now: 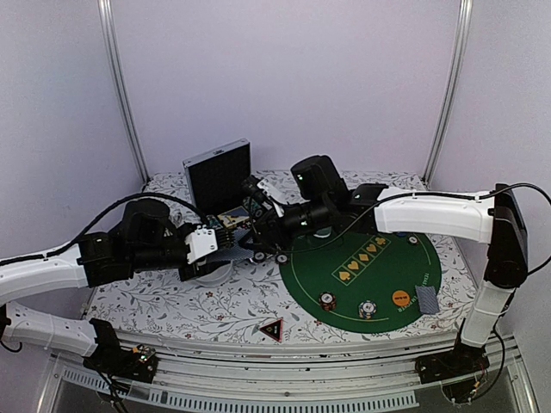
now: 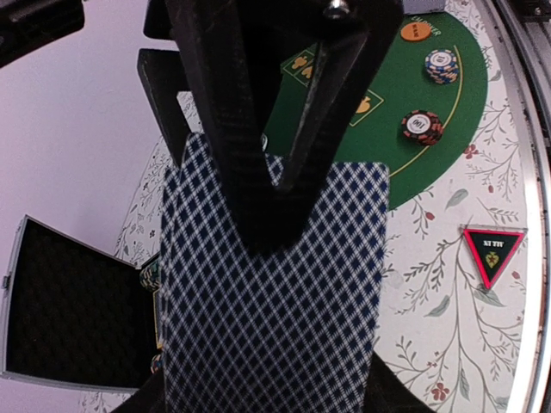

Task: Distribute texas hold em gaming equipment
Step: Pick up the poker card from the face-down deck piles.

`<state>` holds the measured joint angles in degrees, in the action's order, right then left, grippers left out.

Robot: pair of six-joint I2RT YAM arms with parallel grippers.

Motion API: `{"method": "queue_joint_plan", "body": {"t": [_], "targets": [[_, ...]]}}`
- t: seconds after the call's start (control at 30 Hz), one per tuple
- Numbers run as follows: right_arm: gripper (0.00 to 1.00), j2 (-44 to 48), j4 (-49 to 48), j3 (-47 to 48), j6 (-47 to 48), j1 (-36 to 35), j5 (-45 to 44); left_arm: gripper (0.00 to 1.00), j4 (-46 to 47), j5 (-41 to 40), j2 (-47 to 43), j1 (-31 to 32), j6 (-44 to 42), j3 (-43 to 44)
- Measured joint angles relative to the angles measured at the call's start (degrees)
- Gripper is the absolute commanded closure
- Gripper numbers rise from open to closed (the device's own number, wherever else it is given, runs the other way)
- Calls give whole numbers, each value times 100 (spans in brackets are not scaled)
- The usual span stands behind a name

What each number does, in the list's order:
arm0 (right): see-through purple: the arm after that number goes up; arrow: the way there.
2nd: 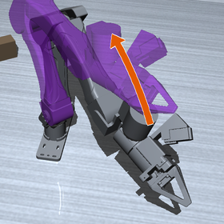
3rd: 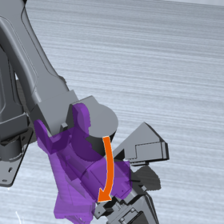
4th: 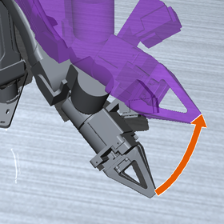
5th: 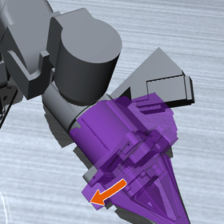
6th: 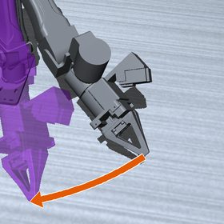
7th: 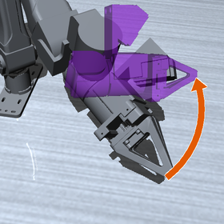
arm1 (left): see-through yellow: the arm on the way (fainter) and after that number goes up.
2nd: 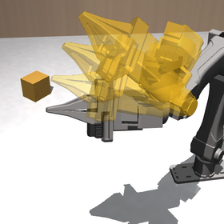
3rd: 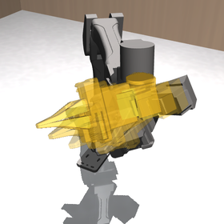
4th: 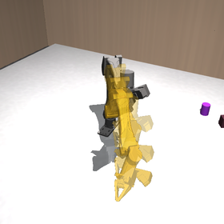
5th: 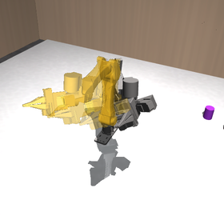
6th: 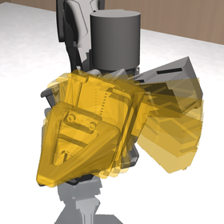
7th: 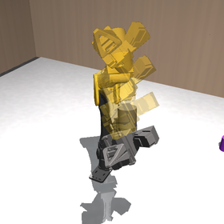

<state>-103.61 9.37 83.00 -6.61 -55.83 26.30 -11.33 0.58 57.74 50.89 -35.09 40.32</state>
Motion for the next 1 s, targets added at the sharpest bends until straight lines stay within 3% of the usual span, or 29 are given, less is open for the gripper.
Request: {"method": "queue_joint_plan", "body": {"t": [0.17,0.57,0.7,1.0], "targets": [[44,17,114,9,-7,0,57,48,11,0,0,0,-7,0],[79,282,264,9,-129,0,120,48,13,0,0,0,-7,0],[97,282,308,9,-149,0,210,48,13,0,0,0,-7,0],[98,262,374,96,-216,2,367,48,15,-2,0,0,-7,0]]}}
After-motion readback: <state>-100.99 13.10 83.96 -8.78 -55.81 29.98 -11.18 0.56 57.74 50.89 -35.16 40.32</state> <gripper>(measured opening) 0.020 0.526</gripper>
